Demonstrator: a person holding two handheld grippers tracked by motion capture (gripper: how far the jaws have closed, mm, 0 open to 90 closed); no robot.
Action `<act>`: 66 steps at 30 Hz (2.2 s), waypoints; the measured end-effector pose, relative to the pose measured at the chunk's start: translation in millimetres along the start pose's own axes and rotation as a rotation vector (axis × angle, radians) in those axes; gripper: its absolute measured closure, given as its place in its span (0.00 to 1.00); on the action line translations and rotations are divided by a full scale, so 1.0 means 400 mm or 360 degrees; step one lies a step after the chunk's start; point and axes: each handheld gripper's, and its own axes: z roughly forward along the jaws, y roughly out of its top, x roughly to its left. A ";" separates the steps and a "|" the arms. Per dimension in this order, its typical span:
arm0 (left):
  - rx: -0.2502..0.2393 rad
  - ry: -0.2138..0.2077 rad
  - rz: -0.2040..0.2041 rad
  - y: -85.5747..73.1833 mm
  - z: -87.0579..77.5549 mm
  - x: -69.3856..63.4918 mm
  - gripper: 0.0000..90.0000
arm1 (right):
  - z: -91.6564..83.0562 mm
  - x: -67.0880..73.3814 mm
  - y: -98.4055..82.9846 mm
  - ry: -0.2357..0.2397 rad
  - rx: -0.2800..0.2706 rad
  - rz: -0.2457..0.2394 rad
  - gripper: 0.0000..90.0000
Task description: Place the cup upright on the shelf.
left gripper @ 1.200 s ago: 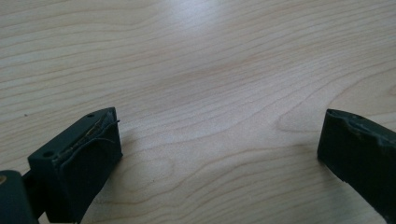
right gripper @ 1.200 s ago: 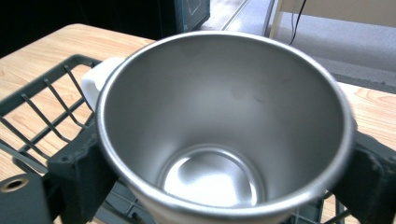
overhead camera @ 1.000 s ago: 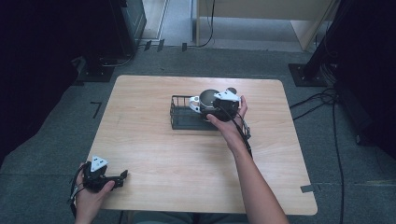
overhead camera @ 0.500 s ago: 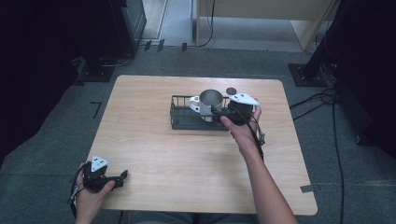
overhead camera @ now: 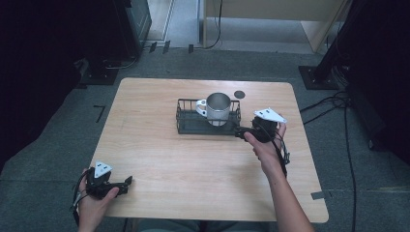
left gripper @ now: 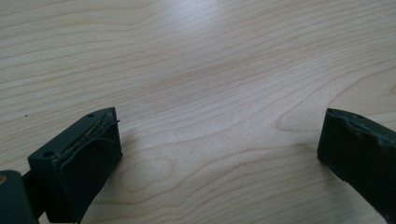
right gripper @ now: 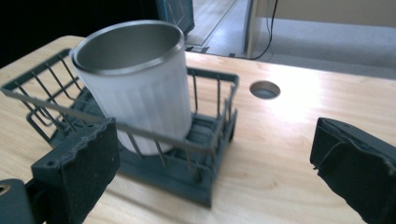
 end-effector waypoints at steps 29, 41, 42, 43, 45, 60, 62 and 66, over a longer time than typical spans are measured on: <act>0.0000 0.0000 0.0001 0.000 0.000 0.000 0.00 | -0.164 -0.179 -0.193 -0.0173 0.0080 0.0108 0.02; 0.0001 -0.0001 -0.0001 -0.001 -0.001 -0.001 0.00 | -0.222 -0.237 -0.295 -0.0225 0.0171 0.0152 0.02; 0.0000 -0.0001 0.0000 -0.001 -0.001 -0.001 0.00 | -0.226 -0.240 -0.303 -0.0233 0.0187 0.0150 0.02; 0.0001 -0.0001 -0.0001 -0.001 -0.001 -0.001 0.00 | -0.229 -0.243 -0.311 -0.0241 0.0197 0.0151 0.02; 0.0001 -0.0002 -0.0001 -0.001 -0.001 -0.002 0.00 | -0.237 -0.248 -0.326 -0.0242 0.0215 0.0158 0.02; 0.0001 -0.0001 -0.0002 -0.001 -0.001 -0.001 0.00 | -0.286 -0.257 -0.400 -0.0377 0.0456 0.0120 0.04; 0.0001 -0.0002 -0.0002 -0.001 -0.001 -0.001 0.00 | -0.289 -0.257 -0.403 -0.0368 0.0468 0.0124 0.03; 0.0001 -0.0002 -0.0002 -0.001 -0.001 -0.002 0.00 | -0.290 -0.258 -0.404 -0.0359 0.0477 0.0115 0.01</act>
